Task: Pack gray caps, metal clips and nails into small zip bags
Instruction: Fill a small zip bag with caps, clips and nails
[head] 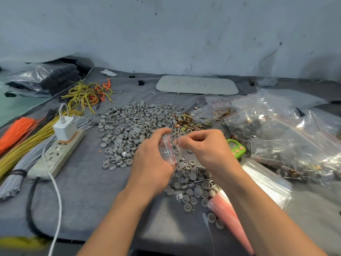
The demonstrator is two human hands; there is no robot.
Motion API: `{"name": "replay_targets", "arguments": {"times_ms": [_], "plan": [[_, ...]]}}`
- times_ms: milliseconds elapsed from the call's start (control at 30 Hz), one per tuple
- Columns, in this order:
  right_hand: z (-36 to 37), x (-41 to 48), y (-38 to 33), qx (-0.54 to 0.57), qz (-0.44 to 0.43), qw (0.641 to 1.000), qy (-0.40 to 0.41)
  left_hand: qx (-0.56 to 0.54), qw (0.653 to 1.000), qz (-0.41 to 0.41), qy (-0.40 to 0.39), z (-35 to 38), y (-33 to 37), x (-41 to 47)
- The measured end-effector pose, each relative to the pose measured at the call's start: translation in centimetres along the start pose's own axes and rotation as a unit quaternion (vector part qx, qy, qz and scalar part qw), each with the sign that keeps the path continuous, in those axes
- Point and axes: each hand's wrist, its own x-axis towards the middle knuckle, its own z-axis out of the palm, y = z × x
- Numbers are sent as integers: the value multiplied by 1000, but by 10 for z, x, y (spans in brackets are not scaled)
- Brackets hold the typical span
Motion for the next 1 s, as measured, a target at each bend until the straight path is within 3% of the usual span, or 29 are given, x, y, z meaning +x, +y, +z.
{"name": "replay_targets", "arguments": {"times_ms": [167,233,300,367,500,567,633,800,867,933,1000], "plan": [[9,0,-8,-8,-12,999,-32,-35,999,8,10,-2,-3,1],[1,9,-3,-12,-13,999,34,-52,998,10,25,-6,-6,2],[-11,18,5,-95,-12,989,110,-76,996,13,40,-9,-8,3],[-19,28,14,-233,-7,964,130,-101,993,7,57,-12,-9,4],[-7,41,32,-477,-5,875,81,-122,989,7,80,-14,-11,5],[1,43,40,-549,-16,834,60,-120,989,11,84,-14,-11,4],[4,43,45,-568,-28,820,66,-113,990,16,87,-15,-12,3],[4,39,44,-539,-19,837,87,-106,991,18,81,-20,-14,1],[1,35,38,-489,-15,868,87,-104,991,14,80,-22,-15,1],[-3,29,28,-348,-16,933,92,-99,992,10,80,-22,-15,1],[-8,21,15,-131,2,987,94,-92,993,9,75,-21,-13,1]]}}
